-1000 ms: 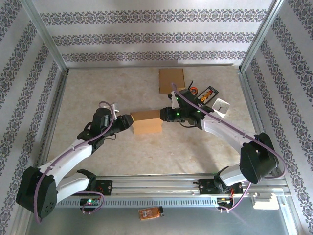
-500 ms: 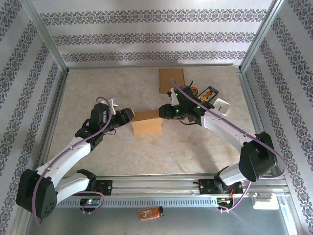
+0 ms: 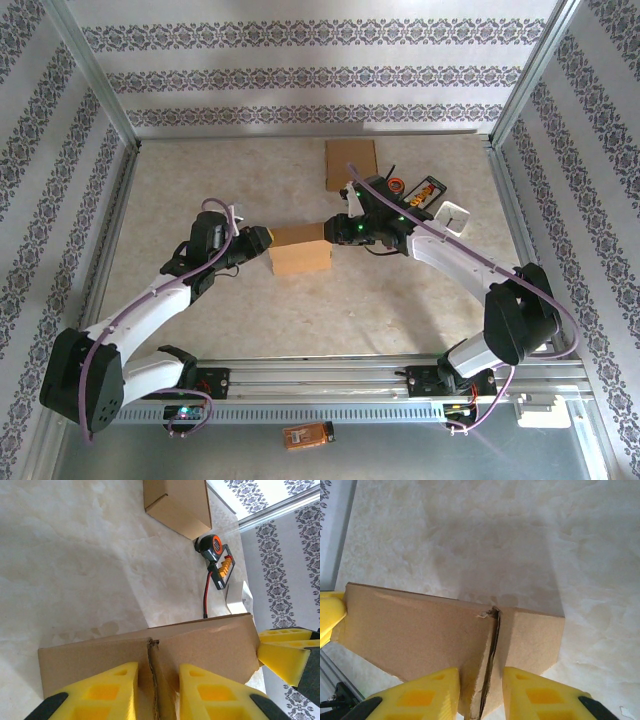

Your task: Fold the paper box

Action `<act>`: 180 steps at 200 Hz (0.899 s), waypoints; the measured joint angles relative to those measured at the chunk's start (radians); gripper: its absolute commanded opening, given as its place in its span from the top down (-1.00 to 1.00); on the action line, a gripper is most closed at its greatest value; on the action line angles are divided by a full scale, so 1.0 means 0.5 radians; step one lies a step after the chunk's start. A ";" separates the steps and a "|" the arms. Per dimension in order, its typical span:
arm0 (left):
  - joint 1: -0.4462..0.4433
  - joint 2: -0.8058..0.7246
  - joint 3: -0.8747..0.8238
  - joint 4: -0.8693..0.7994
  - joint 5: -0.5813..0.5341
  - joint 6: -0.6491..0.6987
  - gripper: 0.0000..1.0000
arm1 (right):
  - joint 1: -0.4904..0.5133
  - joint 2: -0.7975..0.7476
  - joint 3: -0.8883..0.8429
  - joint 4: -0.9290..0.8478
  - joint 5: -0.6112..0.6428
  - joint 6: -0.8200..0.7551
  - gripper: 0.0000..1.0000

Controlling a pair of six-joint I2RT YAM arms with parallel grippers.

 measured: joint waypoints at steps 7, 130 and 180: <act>0.000 -0.011 -0.002 -0.004 0.002 0.000 0.52 | 0.001 -0.008 -0.005 0.000 0.000 0.000 0.41; -0.088 -0.665 -0.207 -0.539 0.255 -0.200 -0.14 | 0.250 -0.592 -0.574 -0.227 -0.079 -0.002 0.09; -0.142 -0.734 -0.380 -0.678 0.206 -0.224 -0.73 | 0.250 -0.657 -0.681 -0.172 -0.065 0.018 -0.48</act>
